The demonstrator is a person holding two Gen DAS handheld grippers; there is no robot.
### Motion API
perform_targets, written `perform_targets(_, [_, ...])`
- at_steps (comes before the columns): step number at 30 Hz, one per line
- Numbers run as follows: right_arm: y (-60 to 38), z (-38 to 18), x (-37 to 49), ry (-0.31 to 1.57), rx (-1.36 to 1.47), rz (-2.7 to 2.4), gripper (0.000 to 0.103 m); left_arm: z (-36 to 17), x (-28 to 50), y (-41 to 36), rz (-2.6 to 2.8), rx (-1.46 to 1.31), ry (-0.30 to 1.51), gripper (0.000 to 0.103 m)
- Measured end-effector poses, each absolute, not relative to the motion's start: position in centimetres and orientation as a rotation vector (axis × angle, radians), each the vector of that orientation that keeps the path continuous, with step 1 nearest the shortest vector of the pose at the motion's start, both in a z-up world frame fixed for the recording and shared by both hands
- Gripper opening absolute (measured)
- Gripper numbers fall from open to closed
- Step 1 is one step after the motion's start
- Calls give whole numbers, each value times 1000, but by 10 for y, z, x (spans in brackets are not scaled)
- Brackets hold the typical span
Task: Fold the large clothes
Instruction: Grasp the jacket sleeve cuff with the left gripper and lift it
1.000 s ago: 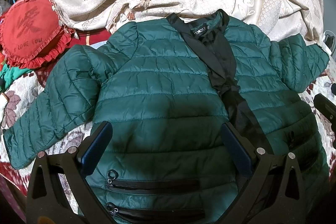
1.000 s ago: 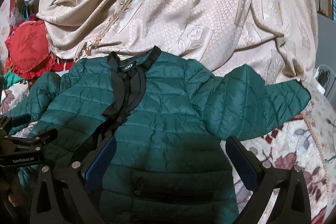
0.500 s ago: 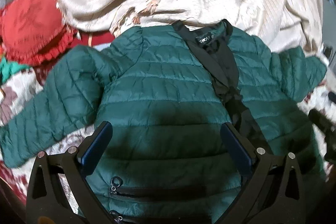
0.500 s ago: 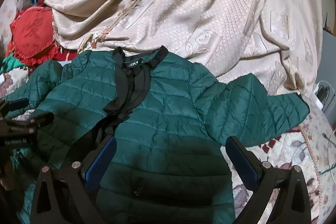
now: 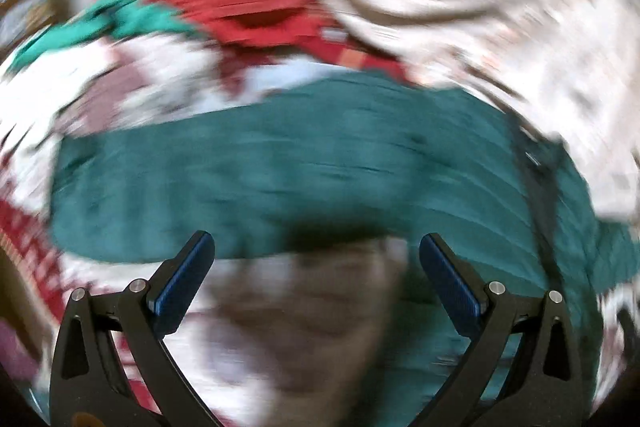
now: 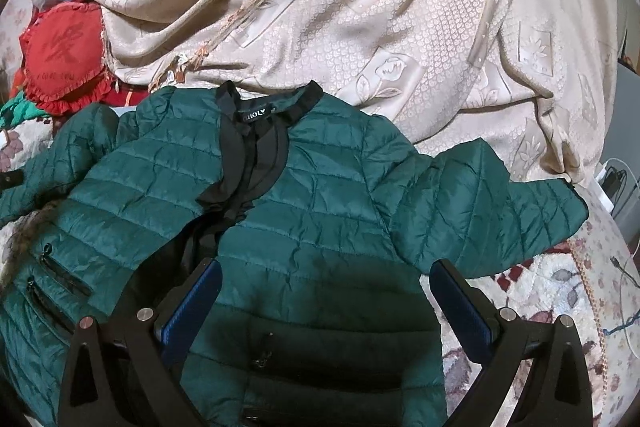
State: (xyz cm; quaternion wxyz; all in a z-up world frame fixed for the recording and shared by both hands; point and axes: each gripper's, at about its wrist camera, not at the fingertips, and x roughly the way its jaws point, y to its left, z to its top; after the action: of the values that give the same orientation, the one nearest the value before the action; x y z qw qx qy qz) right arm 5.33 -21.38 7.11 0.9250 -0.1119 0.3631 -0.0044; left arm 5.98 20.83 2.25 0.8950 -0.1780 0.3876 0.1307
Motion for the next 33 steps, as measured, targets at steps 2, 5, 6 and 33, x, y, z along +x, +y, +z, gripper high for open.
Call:
perform_targets(2, [-214, 69, 54, 751, -230, -13, 103, 15, 45, 252, 382, -477, 798, 102])
perform_targets(5, [-214, 67, 56, 764, -229, -16, 103, -1, 22, 306, 538, -630, 804, 102])
perform_targets(6, [-213, 66, 57, 766, -230, -16, 103, -8, 12, 325, 597, -685, 805, 102])
perform_targets(33, [-213, 59, 60, 794, -243, -34, 103, -40, 19, 386, 535, -863, 666, 40])
